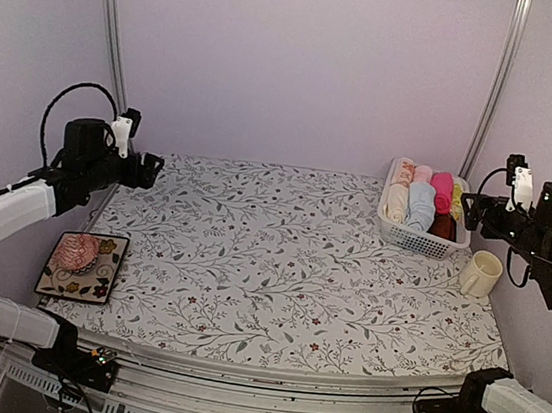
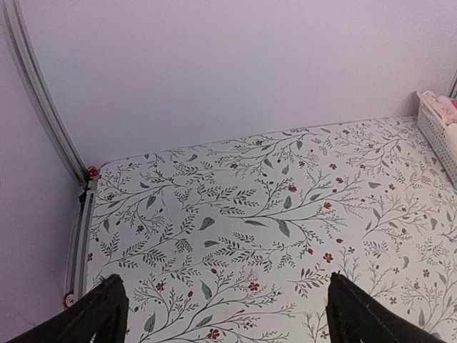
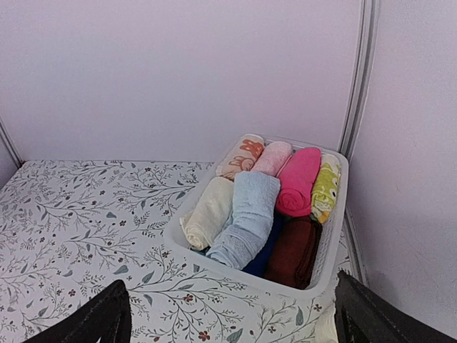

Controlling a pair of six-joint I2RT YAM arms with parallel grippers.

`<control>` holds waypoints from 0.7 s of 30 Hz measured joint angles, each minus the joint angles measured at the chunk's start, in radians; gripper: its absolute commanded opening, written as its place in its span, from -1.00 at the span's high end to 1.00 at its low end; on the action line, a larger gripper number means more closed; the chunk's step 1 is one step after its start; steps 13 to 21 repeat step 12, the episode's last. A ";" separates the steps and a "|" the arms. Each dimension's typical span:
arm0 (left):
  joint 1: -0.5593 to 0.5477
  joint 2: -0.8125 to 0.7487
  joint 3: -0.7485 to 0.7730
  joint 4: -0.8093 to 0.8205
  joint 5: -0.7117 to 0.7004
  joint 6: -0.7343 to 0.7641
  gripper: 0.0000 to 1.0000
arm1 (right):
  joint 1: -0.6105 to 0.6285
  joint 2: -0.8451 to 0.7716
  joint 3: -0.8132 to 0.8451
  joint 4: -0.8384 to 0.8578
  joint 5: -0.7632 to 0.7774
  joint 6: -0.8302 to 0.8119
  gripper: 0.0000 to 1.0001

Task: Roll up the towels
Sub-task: Reset both arms

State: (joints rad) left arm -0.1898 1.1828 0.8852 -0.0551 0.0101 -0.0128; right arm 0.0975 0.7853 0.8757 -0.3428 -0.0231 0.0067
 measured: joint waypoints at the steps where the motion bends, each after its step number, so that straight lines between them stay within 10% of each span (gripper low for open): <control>1: 0.002 -0.015 -0.018 0.014 -0.001 0.003 -0.93 | 0.000 -0.023 -0.012 0.001 0.003 0.005 -0.98; 21: 0.022 -0.158 -0.212 0.176 -0.004 0.006 -0.93 | 0.000 -0.092 -0.070 0.019 0.018 0.005 -0.98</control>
